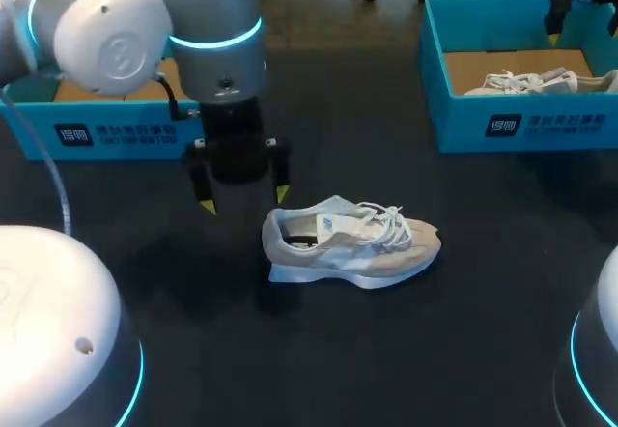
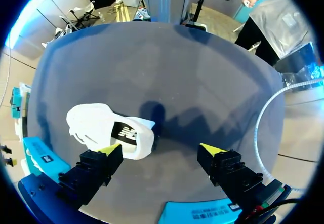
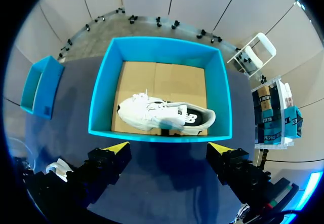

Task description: Take the shoe out of the shoebox, open the shoe tongue, remove and reinsert the insole, then place the shoe into the shoebox

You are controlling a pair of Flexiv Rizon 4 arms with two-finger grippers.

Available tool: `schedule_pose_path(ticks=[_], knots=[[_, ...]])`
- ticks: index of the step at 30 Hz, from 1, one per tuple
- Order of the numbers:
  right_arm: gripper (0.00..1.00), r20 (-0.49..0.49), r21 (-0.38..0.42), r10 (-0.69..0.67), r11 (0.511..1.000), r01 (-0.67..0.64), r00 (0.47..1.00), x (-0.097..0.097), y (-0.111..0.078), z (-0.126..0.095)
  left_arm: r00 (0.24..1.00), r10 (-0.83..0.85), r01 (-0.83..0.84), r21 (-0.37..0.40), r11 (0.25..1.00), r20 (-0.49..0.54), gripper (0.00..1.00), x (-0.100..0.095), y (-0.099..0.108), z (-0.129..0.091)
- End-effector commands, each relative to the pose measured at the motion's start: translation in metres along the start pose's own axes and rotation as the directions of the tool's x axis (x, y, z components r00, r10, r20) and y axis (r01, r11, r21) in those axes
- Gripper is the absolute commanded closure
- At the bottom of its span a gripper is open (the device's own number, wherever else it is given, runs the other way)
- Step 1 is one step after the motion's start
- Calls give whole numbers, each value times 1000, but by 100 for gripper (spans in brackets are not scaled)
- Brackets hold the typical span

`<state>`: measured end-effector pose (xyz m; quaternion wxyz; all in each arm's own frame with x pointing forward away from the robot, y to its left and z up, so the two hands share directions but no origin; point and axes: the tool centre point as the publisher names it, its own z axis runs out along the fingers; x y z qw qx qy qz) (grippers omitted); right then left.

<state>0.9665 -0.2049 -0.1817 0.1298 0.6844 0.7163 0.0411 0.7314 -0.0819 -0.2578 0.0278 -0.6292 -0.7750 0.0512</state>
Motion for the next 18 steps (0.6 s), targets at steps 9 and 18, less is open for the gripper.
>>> schedule_pose_path(ticks=[9,18], knots=[[0,0,-1,0,1000,0,1000,0,-1,0,1000,1,-1,-3,1000,13,0,3,-1,1],[0,0,-1,0,1000,0,1000,0,-1,0,990,-101,80,197,977,96,0,26,17,-4]])
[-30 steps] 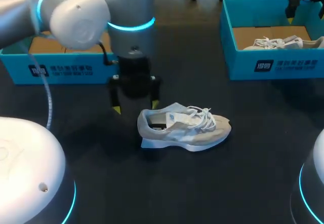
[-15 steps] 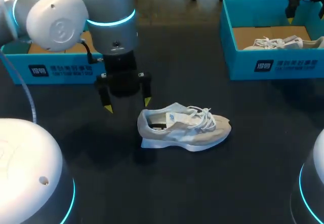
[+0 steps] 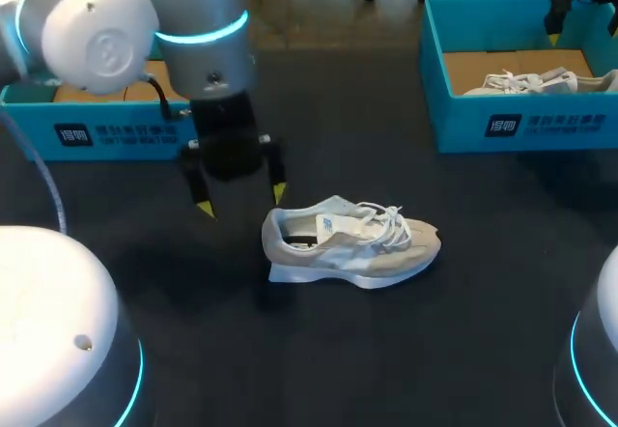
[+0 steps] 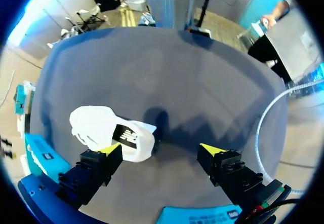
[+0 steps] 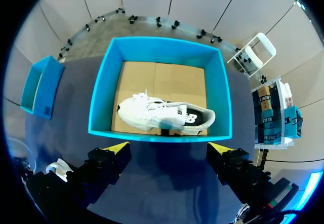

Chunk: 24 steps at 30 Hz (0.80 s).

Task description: Take the shoe out of the shoebox, open the shoe tongue, remove and reinsert the insole, then place the shoe into the shoebox

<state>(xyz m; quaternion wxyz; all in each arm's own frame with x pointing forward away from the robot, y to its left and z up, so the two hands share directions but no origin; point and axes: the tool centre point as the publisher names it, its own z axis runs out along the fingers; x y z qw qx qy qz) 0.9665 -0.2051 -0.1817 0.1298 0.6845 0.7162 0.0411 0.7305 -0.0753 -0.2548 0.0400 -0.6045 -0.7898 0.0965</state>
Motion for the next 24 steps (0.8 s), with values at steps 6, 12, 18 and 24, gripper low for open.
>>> schedule_pose_path(ticks=[6,12,18,24], knots=[[0,0,-1,0,1000,0,1000,0,-1,0,982,-183,164,263,951,48,0,42,43,-3],[0,0,-1,0,1000,0,1000,0,-1,0,958,-281,232,428,874,54,0,79,54,-5],[0,0,-1,0,1000,0,1000,0,-1,0,945,-325,256,533,806,38,0,105,56,0],[0,0,-1,0,1000,0,1000,0,-1,0,920,-382,267,581,769,83,0,129,54,11]])
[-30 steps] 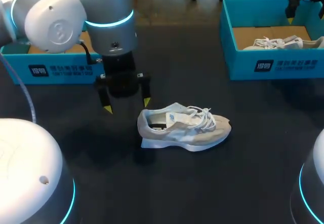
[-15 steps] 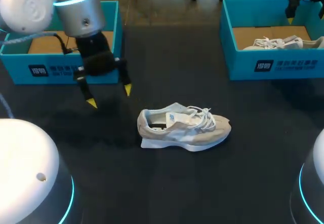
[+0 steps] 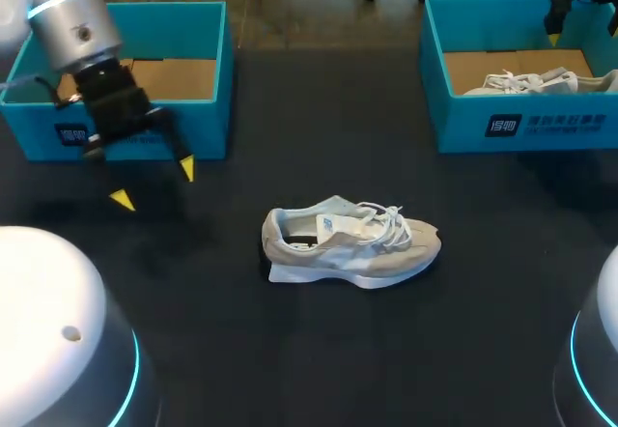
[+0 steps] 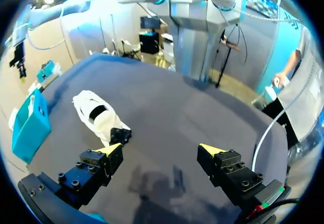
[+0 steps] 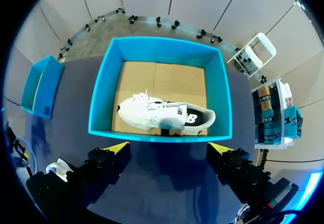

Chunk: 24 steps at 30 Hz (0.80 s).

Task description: Take the shoe out of the shoebox, open the shoe tongue, remove and reinsert the insole, then place the shoe into the shoebox

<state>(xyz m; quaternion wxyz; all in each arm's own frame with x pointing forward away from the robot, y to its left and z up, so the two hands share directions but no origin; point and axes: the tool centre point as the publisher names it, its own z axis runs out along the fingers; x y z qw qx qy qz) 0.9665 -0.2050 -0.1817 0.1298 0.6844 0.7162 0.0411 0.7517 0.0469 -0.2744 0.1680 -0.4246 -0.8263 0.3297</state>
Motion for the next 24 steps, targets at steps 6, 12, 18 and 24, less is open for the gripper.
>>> schedule_pose_path(ticks=[6,12,18,24], knots=[[0,0,-1,0,1000,0,1000,0,-1,0,985,-29,11,105,994,168,0,34,7,10],[0,0,-1,0,1000,0,1000,0,-1,0,983,-31,5,144,990,180,0,39,5,13],[0,0,-1,0,1000,0,1000,0,-1,0,983,-31,5,144,990,180,0,39,5,13],[0,0,-1,0,1000,0,1000,0,-1,0,983,-31,5,144,990,180,0,39,5,13]])
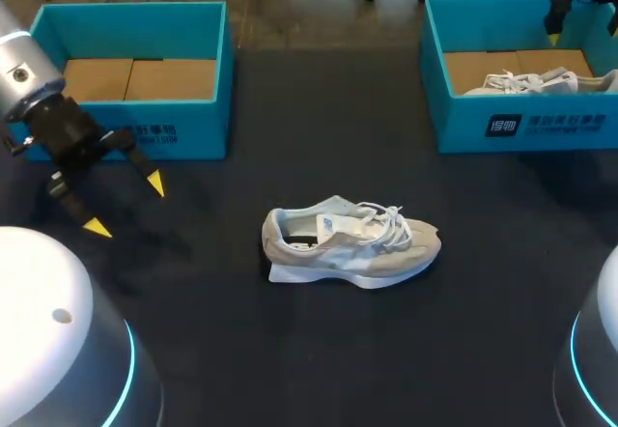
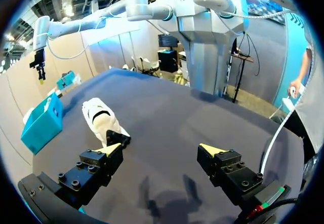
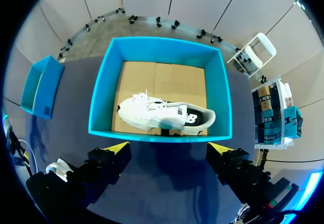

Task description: Take the shoe out of the shoebox, open the shoe tongue, remove and reinsert the insole, then place the shoe into the shoebox

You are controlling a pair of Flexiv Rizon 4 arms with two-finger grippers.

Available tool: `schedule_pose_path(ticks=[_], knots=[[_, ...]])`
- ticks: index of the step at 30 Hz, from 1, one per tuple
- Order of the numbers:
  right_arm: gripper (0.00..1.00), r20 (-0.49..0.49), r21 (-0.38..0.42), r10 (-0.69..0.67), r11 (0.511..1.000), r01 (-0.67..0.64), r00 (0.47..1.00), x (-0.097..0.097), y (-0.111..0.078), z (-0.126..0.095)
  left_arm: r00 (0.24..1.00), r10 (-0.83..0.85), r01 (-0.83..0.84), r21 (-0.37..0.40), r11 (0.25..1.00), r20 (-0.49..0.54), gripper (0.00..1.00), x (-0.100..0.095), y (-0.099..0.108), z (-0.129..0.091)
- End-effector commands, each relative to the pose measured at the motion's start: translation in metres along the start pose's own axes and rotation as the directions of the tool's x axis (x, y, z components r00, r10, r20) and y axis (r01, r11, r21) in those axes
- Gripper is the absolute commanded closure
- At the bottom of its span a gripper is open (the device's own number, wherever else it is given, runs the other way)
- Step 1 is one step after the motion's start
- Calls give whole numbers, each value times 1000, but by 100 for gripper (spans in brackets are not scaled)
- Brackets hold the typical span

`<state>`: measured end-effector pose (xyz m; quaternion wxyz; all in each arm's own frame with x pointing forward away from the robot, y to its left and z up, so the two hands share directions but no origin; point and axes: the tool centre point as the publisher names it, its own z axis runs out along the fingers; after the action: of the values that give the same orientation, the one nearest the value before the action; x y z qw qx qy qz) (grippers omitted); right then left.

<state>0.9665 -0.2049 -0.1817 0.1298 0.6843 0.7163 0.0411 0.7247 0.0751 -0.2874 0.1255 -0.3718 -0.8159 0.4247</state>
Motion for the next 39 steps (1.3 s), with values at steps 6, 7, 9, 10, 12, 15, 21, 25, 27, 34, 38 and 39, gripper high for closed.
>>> schedule_pose_path(ticks=[6,7,9,10,12,15,21,25,27,34,38,39], knots=[[0,0,-1,0,1000,0,1000,0,-1,0,973,-119,101,100,990,196,0,-2,-5,9],[0,0,-1,0,1000,0,1000,0,-1,0,961,-145,119,120,986,237,0,-2,-6,11],[0,0,-1,0,1000,0,1000,0,-1,0,930,-190,146,155,977,316,0,-3,-9,12],[0,0,-1,0,1000,0,1000,0,-1,0,915,-220,164,186,969,339,0,-2,-11,11],[0,0,-1,0,1000,0,1000,0,-1,0,885,-264,190,220,957,382,0,-4,-11,12],[0,0,-1,0,1000,0,1000,0,-1,0,836,-300,203,249,947,460,0,-11,-6,12],[0,0,-1,0,1000,0,1000,0,-1,0,741,-399,227,358,906,540,0,-23,-3,21],[0,0,-1,0,1000,0,1000,0,-1,0,725,-434,243,390,888,535,0,-32,2,34],[0,0,-1,0,1000,0,1000,0,-1,0,718,-450,257,399,880,531,0,-35,5,40],[0,0,-1,0,1000,0,1000,0,-1,0,675,-518,308,437,845,525,0,-49,27,66],[0,0,-1,0,1000,0,1000,0,-1,0,676,-530,324,439,838,512,0,-54,34,73],[0,0,-1,0,1000,0,1000,0,-1,0,680,-526,322,437,840,510,0,-55,35,75]])
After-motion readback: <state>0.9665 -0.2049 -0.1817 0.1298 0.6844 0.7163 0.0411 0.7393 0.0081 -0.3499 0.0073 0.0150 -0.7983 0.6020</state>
